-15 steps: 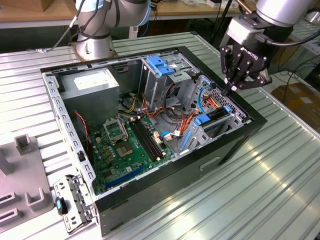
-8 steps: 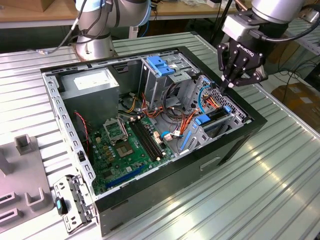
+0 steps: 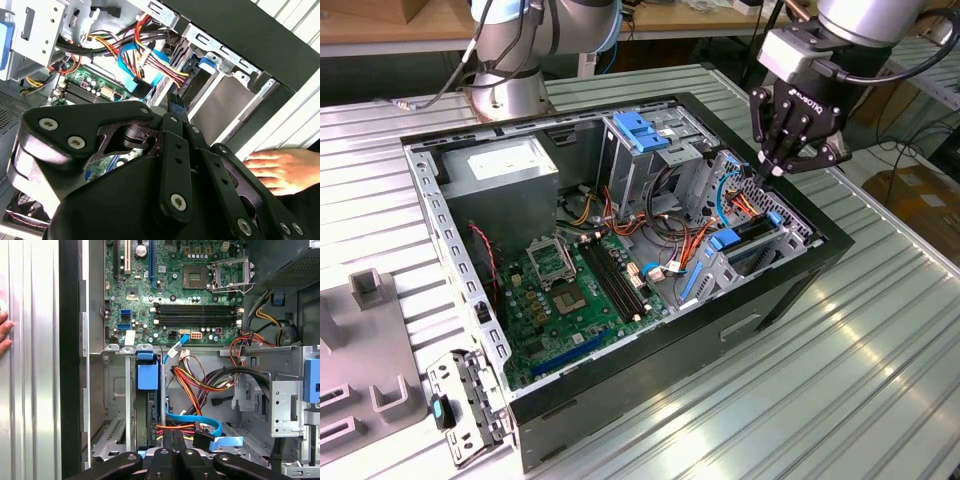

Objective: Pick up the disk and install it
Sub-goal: 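Insert the second disk wire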

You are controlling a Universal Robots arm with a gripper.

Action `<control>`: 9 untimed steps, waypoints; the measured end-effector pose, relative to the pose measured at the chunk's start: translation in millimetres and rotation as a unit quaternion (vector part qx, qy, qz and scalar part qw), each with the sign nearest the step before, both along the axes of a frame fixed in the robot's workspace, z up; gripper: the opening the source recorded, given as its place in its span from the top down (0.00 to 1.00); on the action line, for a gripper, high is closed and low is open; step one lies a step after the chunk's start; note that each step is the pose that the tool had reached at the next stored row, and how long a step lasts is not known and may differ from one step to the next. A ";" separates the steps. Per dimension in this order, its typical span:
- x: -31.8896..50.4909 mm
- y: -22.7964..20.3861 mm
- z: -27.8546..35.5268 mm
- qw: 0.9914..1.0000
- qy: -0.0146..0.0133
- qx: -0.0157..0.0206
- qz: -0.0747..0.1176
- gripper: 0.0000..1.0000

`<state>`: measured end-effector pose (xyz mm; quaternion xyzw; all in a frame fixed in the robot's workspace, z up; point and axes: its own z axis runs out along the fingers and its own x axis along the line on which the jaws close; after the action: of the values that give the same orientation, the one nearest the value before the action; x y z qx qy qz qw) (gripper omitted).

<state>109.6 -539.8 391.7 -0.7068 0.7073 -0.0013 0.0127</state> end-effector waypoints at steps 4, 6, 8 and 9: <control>-2.4 0.1 0.0 1.000 0.000 0.000 0.000 0.89; -3.2 0.5 0.1 1.000 0.000 0.000 0.000 0.89; -4.9 1.1 0.0 1.000 0.000 0.000 0.000 0.89; -5.1 2.0 0.0 1.000 0.000 0.000 0.000 0.89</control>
<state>104.5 -537.7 391.8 -0.7068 0.7073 -0.0012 0.0128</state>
